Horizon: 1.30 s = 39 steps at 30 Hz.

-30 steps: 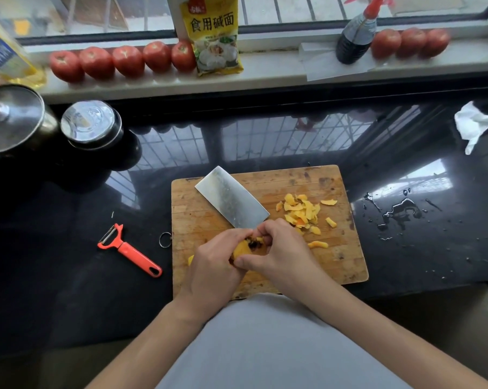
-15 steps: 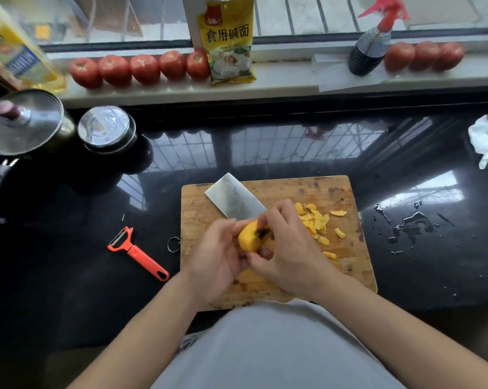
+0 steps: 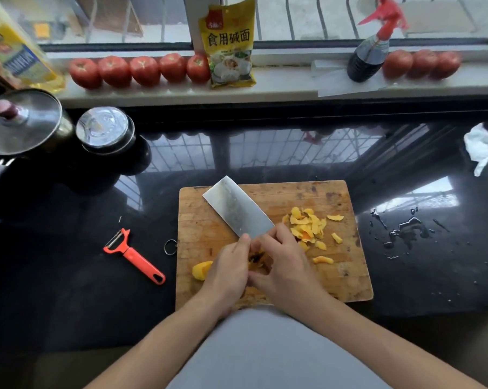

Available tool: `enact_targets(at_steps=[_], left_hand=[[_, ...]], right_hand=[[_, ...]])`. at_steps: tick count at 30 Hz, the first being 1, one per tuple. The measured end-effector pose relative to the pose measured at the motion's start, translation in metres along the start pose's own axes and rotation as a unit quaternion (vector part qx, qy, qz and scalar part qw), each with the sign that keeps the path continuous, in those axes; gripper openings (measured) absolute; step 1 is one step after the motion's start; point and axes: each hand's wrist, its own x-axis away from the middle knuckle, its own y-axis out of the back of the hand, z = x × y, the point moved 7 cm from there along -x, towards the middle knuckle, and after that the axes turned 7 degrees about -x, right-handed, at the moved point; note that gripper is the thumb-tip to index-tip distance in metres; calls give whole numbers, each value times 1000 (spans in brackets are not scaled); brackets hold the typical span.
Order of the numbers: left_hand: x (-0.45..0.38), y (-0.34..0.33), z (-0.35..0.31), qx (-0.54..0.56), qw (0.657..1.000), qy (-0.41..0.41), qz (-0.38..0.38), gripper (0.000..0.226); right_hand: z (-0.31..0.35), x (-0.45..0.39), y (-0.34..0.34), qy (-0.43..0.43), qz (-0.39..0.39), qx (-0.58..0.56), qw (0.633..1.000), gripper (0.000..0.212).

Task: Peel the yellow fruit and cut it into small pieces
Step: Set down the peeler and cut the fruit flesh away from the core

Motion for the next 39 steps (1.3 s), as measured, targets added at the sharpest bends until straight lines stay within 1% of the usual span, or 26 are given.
enact_targets(at_steps=[3, 6, 8, 10, 13, 15, 18, 19, 22, 23, 25, 26, 27, 28, 30, 32, 33, 35, 37, 39], left_hand=[[-7, 0, -1, -2, 1000, -1, -11, 55], [-16, 2, -7, 0, 1000, -14, -7, 57], [-22, 0, -6, 58, 998, 30, 14, 54], [-25, -3, -6, 146, 985, 77, 46, 52], [-30, -5, -3, 239, 963, 89, 84, 52], [-31, -6, 1, 269, 955, 95, 84, 54], [-32, -9, 7, 302, 945, 110, 62, 57], [-32, -11, 9, 316, 940, 115, 60, 58], [-33, -16, 10, 382, 911, 122, 101, 57], [-33, -17, 9, 410, 896, 121, 121, 56], [-34, -16, 8, 449, 873, 114, 150, 55], [-34, -15, 9, 457, 868, 111, 158, 55], [-33, -14, 10, 457, 868, 107, 163, 56], [-32, -13, 10, 451, 871, 103, 168, 57], [-30, -11, 11, 420, 886, 93, 171, 59], [-28, -7, 12, 360, 917, 79, 153, 62], [-27, -5, 12, 323, 934, 69, 136, 64], [-26, 0, 12, 260, 959, 46, 101, 68], [-25, 5, 11, 224, 971, 17, 78, 73], [-23, 8, 9, 202, 977, -14, 72, 73]], right_hand=[[3, 2, 1, 27, -34, -6, 999, 23], [2, -4, 5, 29, -32, -11, 999, 24], [-2, -16, 9, 12, -24, -45, 999, 29], [-8, -27, 13, -25, -13, -106, 994, 30], [-10, -29, 11, -73, -5, -176, 982, 30], [-14, -26, 6, -102, 4, -194, 976, 28], [-22, -23, 1, -122, 5, -201, 972, 27], [-25, -22, 1, -138, 3, -219, 966, 26], [-39, -15, 1, -205, 0, -318, 926, 22], [-43, -13, 3, -231, -9, -360, 904, 21], [-52, -7, 9, -276, -41, -459, 844, 22], [-58, -6, 14, -289, -59, -480, 827, 20], [-64, -6, 21, -301, -73, -463, 830, 17], [-75, -5, 28, -316, -85, -413, 850, 15], [-98, -5, 44, -342, -104, -253, 899, 15], [-114, -9, 62, -343, -128, -88, 926, 16], [-119, -11, 69, -334, -135, -26, 932, 17], [-129, -18, 74, -321, -137, 38, 936, 18], [-143, -24, 72, -331, -120, 63, 934, 19], [-153, -25, 72, -342, -111, 93, 929, 22]])
